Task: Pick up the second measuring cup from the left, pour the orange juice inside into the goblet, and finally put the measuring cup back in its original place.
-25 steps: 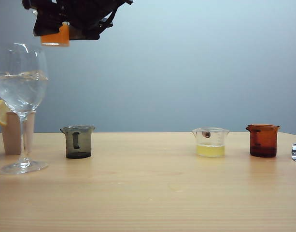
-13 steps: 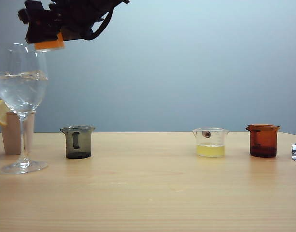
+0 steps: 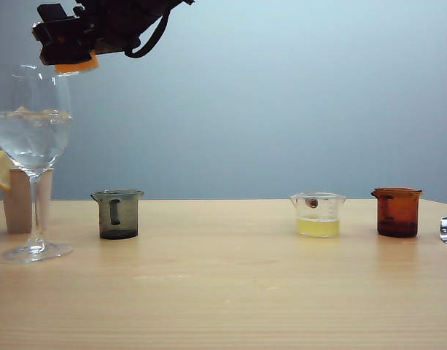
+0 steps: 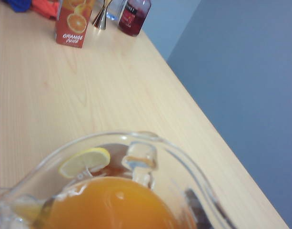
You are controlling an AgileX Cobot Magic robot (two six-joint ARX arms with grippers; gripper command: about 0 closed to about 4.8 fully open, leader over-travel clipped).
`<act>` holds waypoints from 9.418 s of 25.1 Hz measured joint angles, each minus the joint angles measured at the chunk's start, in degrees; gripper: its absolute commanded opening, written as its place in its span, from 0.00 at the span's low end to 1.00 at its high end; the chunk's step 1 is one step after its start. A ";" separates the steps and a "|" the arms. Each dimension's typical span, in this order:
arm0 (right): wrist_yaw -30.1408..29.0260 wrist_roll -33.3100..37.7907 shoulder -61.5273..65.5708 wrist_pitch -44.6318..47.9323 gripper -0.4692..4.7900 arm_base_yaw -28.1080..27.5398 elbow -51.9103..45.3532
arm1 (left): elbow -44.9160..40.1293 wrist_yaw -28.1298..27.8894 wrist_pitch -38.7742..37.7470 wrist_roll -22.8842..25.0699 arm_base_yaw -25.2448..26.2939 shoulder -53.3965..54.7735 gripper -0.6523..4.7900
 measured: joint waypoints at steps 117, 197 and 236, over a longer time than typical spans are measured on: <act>3.32 -50.29 0.00 5.79 0.09 1.51 0.11 | 0.00 -1.09 -1.33 2.80 0.00 -0.04 0.11; 11.34 -1.51 -6.86 7.04 0.09 -11.50 -0.17 | 0.00 -1.49 -1.29 2.60 0.00 -0.07 0.11; 24.00 28.15 0.68 44.33 0.09 -9.81 -40.79 | 0.00 -1.51 -1.62 2.60 0.02 -0.04 0.11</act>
